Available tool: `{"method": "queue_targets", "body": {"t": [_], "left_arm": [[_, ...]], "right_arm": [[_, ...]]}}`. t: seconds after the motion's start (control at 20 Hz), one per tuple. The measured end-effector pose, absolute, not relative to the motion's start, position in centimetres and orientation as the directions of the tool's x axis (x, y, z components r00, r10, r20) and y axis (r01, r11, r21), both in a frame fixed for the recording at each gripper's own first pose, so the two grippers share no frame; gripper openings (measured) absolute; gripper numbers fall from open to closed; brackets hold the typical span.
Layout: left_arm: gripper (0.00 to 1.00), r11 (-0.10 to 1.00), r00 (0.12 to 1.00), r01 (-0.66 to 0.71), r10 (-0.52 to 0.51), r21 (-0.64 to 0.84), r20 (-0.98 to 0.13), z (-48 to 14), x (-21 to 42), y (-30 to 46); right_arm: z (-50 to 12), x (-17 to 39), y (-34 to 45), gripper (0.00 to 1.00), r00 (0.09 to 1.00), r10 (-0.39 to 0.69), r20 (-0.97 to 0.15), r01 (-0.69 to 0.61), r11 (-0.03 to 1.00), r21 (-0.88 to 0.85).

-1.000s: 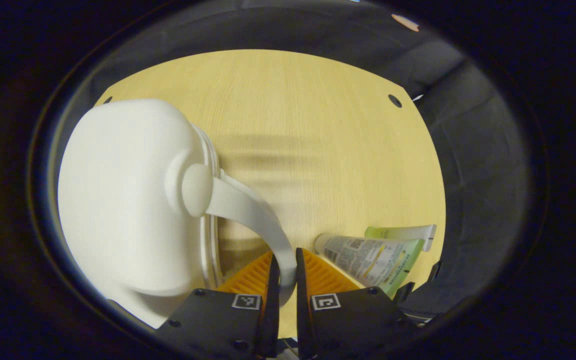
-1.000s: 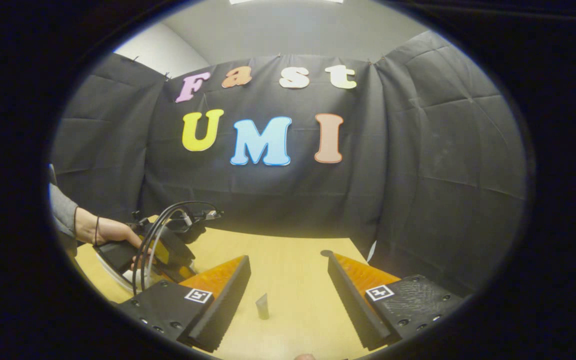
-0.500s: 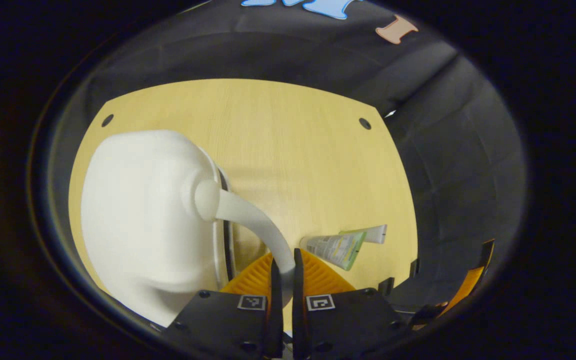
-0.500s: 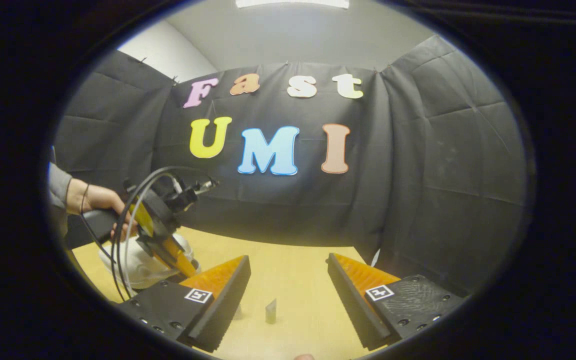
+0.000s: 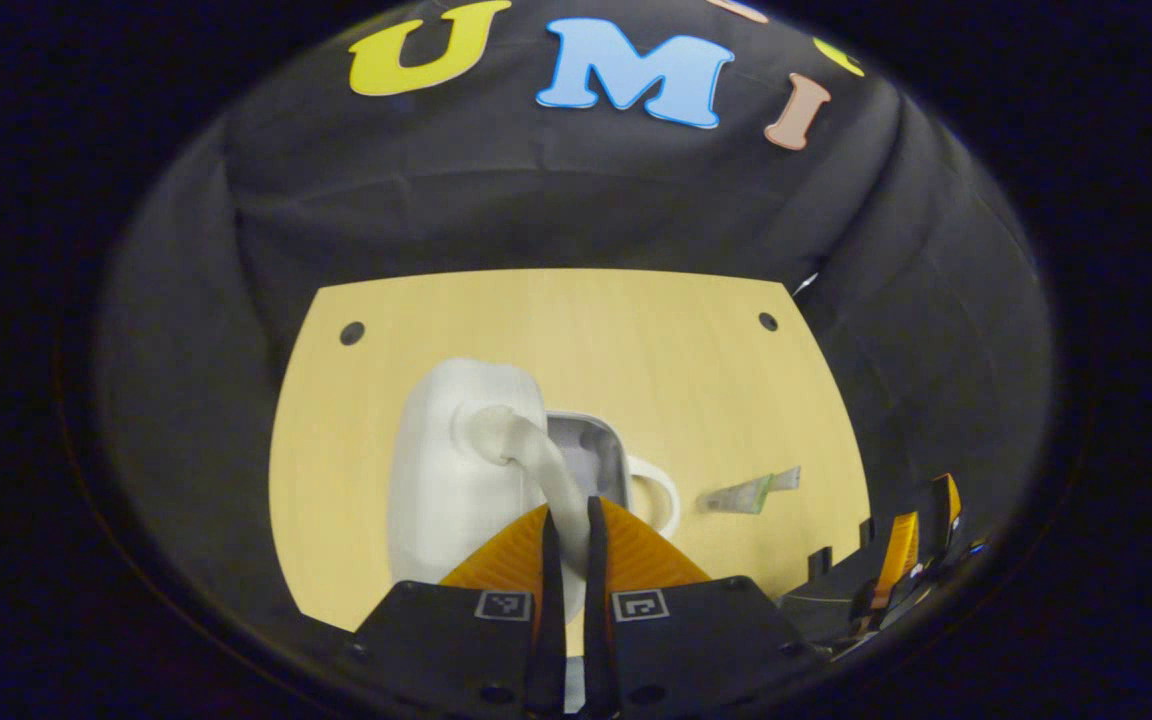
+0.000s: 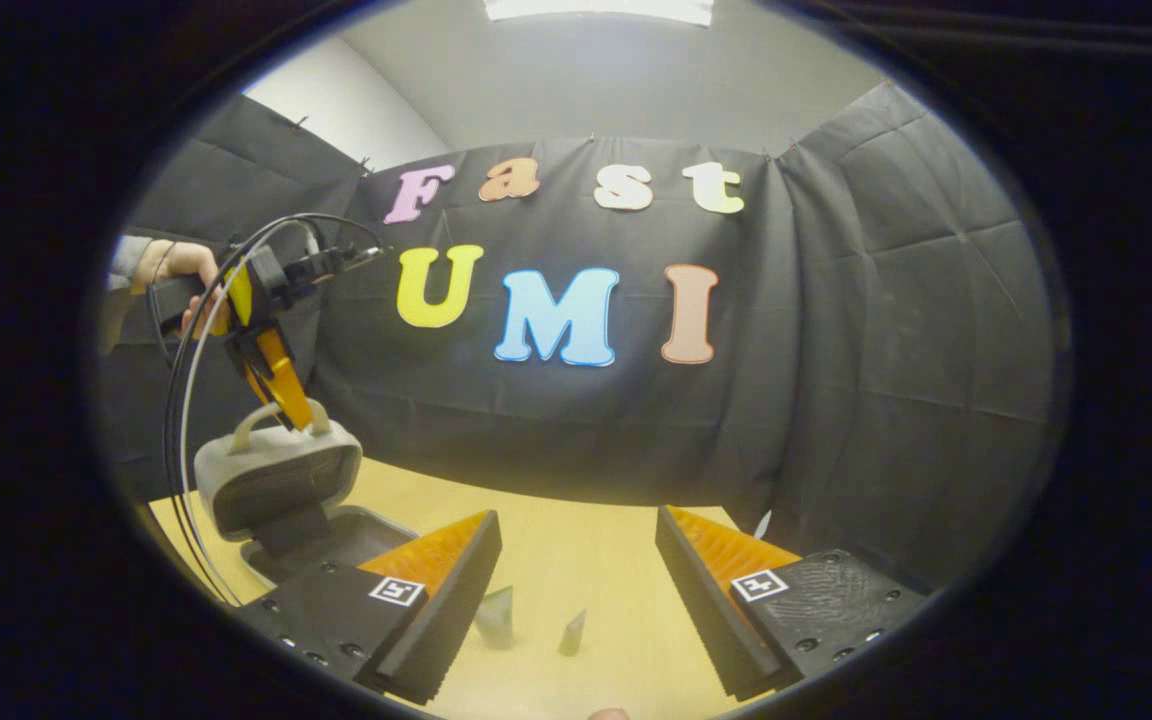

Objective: First open the suitcase, pack the skin care products into it, and then close the suitcase.

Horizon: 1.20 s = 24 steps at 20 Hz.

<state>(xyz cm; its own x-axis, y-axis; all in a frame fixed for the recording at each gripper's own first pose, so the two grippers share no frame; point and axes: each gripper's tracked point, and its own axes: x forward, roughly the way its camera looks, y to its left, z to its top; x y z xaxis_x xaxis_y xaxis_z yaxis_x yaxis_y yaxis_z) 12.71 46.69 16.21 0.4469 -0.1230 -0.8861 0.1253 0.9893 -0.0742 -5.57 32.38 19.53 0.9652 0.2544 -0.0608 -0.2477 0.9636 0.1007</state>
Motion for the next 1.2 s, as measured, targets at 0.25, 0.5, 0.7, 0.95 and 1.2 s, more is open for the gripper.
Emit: {"method": "queue_targets", "body": {"t": [0.25, 0.5, 0.7, 0.95, 1.2], "left_arm": [[0.15, 0.995, 0.532, 0.030, 0.061, 0.091, -0.845, 17.9, 13.6, 60.7], [0.14, 0.991, 0.498, -0.049, 0.135, 0.128, -0.857, 14.2, 13.8, 71.3], [0.14, 0.985, 0.449, -0.090, 0.174, 0.149, -0.877, 8.7, 13.6, 79.2], [0.14, 0.977, 0.342, -0.178, 0.176, 0.121, -0.923, 0.0, 11.7, 85.6], [0.15, 0.960, 0.268, -0.276, 0.122, 0.045, -0.956, -6.6, 10.9, 88.6]], "right_arm": [[20.2, -6.1, 33.7, 0.95, 0.978, 0.198, -0.066, -0.191, 0.977, 0.092], [21.1, -6.6, 35.9, 0.95, 0.986, 0.149, -0.077, -0.143, 0.987, 0.074], [22.0, -7.0, 38.5, 0.95, 0.981, 0.164, -0.103, -0.158, 0.985, 0.067], [21.8, -7.0, 39.8, 0.95, 0.974, 0.167, -0.152, -0.162, 0.986, 0.046], [20.4, -6.8, 40.4, 0.95, 0.963, 0.165, -0.214, -0.156, 0.986, 0.062]]}}
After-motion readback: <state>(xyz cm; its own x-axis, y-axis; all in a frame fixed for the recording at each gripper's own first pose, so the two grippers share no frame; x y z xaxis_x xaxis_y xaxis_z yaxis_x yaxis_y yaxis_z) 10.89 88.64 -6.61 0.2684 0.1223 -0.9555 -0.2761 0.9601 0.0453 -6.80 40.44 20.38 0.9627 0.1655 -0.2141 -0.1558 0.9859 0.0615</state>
